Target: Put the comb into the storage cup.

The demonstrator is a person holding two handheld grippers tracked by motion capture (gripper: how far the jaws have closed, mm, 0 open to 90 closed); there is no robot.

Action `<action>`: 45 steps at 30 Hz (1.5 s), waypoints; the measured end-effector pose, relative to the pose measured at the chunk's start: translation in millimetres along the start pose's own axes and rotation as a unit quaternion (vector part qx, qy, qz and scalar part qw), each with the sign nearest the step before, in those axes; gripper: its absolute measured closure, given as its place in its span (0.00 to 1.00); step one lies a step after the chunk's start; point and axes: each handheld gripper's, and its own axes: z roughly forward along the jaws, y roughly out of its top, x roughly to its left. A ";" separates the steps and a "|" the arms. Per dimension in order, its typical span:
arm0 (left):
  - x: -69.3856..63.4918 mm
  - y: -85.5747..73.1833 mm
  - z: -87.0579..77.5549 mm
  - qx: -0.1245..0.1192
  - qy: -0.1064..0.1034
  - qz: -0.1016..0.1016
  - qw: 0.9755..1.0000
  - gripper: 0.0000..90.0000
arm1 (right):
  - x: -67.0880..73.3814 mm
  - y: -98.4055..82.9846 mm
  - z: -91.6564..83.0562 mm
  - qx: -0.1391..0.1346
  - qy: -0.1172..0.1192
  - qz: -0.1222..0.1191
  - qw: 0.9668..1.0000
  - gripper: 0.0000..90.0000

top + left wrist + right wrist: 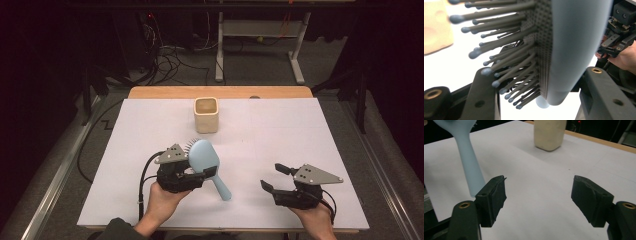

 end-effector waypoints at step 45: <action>16.7 21.7 -17.9 -0.011 0.039 -0.004 0.999 0.57 | -47.3 -61.1 -31.2 -0.028 -0.077 0.083 0.993 0.28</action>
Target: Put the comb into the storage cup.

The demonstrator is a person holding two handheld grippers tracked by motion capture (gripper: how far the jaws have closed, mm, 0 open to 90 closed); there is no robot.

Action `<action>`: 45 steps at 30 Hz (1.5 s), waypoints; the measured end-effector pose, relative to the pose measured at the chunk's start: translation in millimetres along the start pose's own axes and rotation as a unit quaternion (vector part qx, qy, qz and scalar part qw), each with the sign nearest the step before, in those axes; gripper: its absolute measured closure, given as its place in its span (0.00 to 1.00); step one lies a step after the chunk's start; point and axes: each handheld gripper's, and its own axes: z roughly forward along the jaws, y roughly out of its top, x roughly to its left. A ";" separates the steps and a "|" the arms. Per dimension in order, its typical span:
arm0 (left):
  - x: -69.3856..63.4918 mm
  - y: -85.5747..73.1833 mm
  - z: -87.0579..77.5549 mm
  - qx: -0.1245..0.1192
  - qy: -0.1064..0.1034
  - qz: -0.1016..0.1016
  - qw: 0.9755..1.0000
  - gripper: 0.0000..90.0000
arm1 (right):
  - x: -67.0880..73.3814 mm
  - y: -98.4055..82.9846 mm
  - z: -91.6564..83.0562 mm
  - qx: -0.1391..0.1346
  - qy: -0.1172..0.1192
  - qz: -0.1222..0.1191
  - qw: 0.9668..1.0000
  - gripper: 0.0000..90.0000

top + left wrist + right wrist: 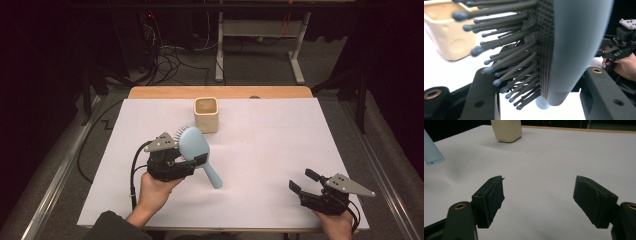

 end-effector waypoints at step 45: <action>25.2 30.9 1.6 -0.002 0.034 -0.006 0.999 0.57 | -0.5 -1.2 0.3 -0.008 -0.010 0.007 1.000 0.29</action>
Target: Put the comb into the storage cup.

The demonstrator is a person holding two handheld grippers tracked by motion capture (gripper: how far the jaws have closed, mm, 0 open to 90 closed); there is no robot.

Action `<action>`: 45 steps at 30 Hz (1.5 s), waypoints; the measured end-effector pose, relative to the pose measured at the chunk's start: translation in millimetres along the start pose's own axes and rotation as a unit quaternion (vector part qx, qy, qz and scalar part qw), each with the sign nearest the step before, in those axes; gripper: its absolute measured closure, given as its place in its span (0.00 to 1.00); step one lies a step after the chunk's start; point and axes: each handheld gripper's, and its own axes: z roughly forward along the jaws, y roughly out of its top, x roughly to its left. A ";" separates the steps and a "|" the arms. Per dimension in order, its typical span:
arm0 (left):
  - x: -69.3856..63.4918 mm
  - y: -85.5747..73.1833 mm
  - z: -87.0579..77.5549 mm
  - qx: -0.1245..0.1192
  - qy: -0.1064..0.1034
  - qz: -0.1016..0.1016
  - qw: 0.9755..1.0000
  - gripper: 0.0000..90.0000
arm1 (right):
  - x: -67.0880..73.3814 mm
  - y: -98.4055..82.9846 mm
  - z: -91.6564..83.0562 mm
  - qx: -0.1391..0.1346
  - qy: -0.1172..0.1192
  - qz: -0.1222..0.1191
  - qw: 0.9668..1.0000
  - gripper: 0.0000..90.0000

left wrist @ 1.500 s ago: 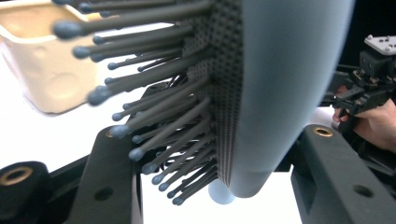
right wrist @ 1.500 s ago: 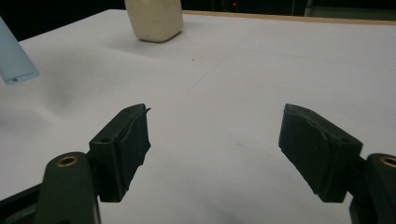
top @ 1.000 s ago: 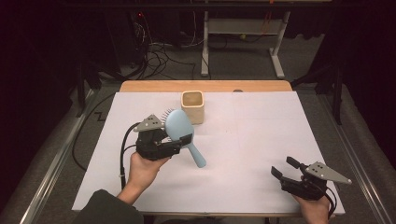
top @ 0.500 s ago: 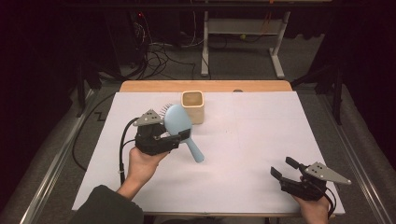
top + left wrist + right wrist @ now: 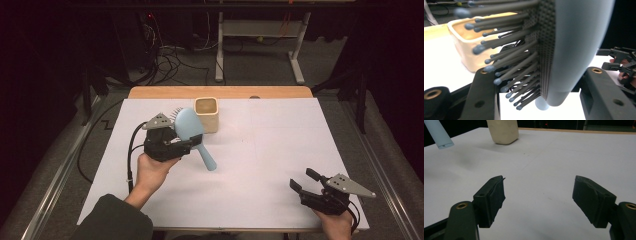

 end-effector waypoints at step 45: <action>19.2 49.8 8.5 -0.013 0.042 0.009 0.999 0.57 | -0.6 0.2 -1.4 -0.004 0.002 -0.004 1.000 0.29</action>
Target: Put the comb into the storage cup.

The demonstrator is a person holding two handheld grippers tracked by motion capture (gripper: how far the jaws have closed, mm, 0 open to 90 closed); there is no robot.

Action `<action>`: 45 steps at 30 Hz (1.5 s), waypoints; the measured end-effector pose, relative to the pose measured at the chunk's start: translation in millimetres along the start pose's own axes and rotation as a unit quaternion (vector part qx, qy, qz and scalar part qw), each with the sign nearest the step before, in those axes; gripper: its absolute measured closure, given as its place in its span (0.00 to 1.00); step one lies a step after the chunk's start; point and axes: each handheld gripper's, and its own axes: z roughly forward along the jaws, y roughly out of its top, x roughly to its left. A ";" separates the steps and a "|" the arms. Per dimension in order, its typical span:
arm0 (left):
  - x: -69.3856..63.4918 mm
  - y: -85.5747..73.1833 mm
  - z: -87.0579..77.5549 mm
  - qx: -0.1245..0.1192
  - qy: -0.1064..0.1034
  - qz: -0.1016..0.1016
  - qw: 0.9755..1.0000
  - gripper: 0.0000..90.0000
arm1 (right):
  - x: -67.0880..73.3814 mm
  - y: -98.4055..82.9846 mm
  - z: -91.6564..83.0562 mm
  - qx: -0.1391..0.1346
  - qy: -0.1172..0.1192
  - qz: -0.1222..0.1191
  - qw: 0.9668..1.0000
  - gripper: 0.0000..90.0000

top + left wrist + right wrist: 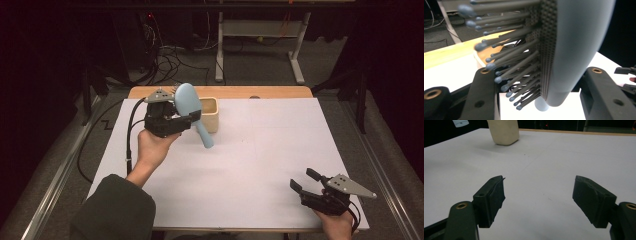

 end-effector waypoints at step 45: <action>28.3 45.5 30.2 -0.001 0.049 -0.031 0.998 0.57 | -2.4 -0.5 1.9 0.004 0.003 0.004 1.000 0.30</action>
